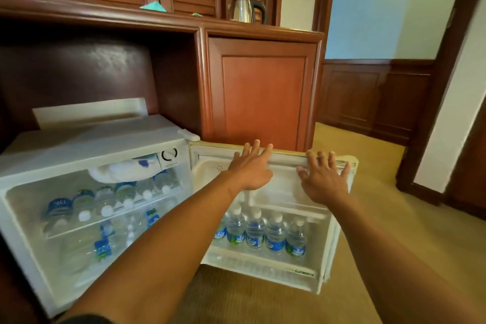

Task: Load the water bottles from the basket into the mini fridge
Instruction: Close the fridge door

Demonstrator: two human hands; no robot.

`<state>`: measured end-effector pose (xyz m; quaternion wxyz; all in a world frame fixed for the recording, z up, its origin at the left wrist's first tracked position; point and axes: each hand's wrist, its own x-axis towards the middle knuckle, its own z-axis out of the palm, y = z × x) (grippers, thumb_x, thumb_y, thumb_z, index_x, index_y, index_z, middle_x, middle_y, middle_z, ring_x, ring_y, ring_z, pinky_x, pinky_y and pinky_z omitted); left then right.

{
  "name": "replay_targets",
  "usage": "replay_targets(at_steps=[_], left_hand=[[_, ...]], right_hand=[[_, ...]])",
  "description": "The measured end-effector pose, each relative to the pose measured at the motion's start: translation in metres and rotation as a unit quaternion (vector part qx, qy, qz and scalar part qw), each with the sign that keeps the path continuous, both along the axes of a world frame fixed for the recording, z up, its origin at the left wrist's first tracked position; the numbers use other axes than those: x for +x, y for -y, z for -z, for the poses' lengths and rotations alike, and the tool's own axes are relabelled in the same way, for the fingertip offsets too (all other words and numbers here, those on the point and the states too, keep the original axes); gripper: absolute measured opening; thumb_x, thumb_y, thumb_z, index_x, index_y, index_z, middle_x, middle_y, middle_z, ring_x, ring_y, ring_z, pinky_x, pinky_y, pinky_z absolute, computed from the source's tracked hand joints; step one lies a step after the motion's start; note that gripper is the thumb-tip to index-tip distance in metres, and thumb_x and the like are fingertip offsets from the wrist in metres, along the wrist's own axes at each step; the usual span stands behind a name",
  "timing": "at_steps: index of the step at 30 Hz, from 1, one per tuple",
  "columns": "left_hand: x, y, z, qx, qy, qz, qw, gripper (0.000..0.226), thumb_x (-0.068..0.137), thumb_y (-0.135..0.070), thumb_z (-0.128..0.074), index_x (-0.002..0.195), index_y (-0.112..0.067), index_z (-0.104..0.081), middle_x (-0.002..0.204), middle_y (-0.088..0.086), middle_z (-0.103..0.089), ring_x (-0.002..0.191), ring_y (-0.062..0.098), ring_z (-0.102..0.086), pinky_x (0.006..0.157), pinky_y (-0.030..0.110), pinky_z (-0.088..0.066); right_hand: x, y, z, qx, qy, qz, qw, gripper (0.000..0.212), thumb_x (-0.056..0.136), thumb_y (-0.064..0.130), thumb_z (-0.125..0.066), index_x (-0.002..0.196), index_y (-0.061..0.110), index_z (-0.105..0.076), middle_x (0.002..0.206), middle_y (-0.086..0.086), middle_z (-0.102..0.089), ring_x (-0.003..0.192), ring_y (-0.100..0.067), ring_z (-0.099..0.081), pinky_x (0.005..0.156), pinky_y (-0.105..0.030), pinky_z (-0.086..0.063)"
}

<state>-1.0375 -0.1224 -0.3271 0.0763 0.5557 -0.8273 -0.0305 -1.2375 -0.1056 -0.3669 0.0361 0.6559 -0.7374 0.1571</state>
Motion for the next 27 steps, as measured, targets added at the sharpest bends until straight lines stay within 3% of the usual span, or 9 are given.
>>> replay_targets(at_steps=[5,9,12,16,19,21,25,27], left_hand=[[0.006,-0.017,0.011,0.009,-0.008,0.004,1.0,0.068,0.099,-0.033,-0.037,0.158,-0.034,-0.002,0.167,0.005,0.007,0.153,0.03,0.007,0.122,0.052,-0.005],[0.028,-0.046,0.011,-0.009,-0.034,0.02,0.999,0.062,0.1,-0.029,-0.036,0.157,-0.031,-0.01,0.167,0.004,0.0,0.153,0.029,0.002,0.122,0.051,-0.008],[0.049,-0.07,0.011,-0.005,-0.057,0.027,0.998,0.059,0.101,-0.028,-0.033,0.156,-0.032,-0.012,0.167,0.002,-0.001,0.153,0.026,0.001,0.122,0.051,-0.011],[0.08,-0.101,0.016,0.021,-0.097,0.018,0.995,0.06,0.103,-0.032,-0.028,0.159,-0.028,-0.005,0.167,-0.002,0.004,0.154,0.022,0.001,0.122,0.046,-0.015],[0.109,-0.131,0.023,0.044,-0.115,0.011,0.992,0.061,0.104,-0.037,-0.023,0.159,-0.029,0.001,0.167,-0.004,0.008,0.154,0.017,0.004,0.124,0.041,-0.009],[0.129,-0.154,0.026,0.054,-0.141,0.008,0.988,0.058,0.106,-0.037,-0.022,0.159,-0.03,-0.001,0.166,-0.008,0.007,0.153,0.011,0.003,0.123,0.034,-0.005],[0.176,-0.198,0.023,0.075,-0.219,-0.013,0.973,0.051,0.109,-0.033,-0.021,0.159,-0.025,-0.015,0.166,-0.007,-0.011,0.15,0.007,-0.014,0.12,0.026,-0.01],[0.2,-0.221,0.016,0.083,-0.259,-0.034,0.962,0.048,0.109,-0.03,-0.021,0.156,-0.025,-0.024,0.162,-0.007,-0.024,0.143,0.007,-0.03,0.118,0.028,-0.022]], right_hand=[[0.021,-0.046,-0.002,0.001,-0.025,0.007,1.0,0.063,0.103,0.045,-0.02,0.158,0.023,-0.002,0.166,-0.008,-0.004,0.153,-0.032,0.003,0.116,-0.066,0.006],[0.052,-0.092,-0.007,-0.012,-0.044,0.01,0.999,0.06,0.103,0.042,-0.018,0.157,0.017,-0.01,0.162,-0.013,-0.018,0.15,-0.034,-0.011,0.117,-0.064,0.004],[0.072,-0.127,-0.014,-0.03,-0.053,-0.022,0.998,0.056,0.103,0.04,-0.02,0.154,0.015,-0.022,0.153,-0.012,-0.036,0.141,-0.032,-0.031,0.118,-0.057,-0.016],[0.1,-0.17,-0.032,-0.014,-0.03,-0.102,0.994,0.042,0.095,0.029,-0.033,0.134,0.018,-0.045,0.126,-0.005,-0.055,0.117,-0.029,-0.049,0.096,-0.044,-0.042],[0.119,-0.189,-0.046,0.009,0.009,-0.182,0.983,0.023,0.086,0.024,-0.035,0.096,0.024,-0.056,0.096,0.002,-0.056,0.096,-0.026,-0.052,0.083,-0.045,-0.05],[0.133,-0.193,-0.049,0.005,0.078,-0.231,0.97,0.032,0.089,0.018,-0.037,0.101,0.019,-0.067,0.091,0.001,-0.058,0.089,-0.024,-0.055,0.08,-0.042,-0.05],[0.176,-0.188,-0.035,-0.023,0.264,-0.298,0.917,0.042,0.094,-0.004,-0.044,0.118,0.016,-0.072,0.099,0.007,-0.058,0.099,-0.016,-0.059,0.072,-0.012,-0.039],[0.199,-0.178,-0.02,-0.046,0.314,-0.333,0.888,0.047,0.091,-0.006,-0.043,0.113,0.023,-0.073,0.111,0.005,-0.062,0.111,-0.016,-0.059,0.085,-0.008,-0.041]])
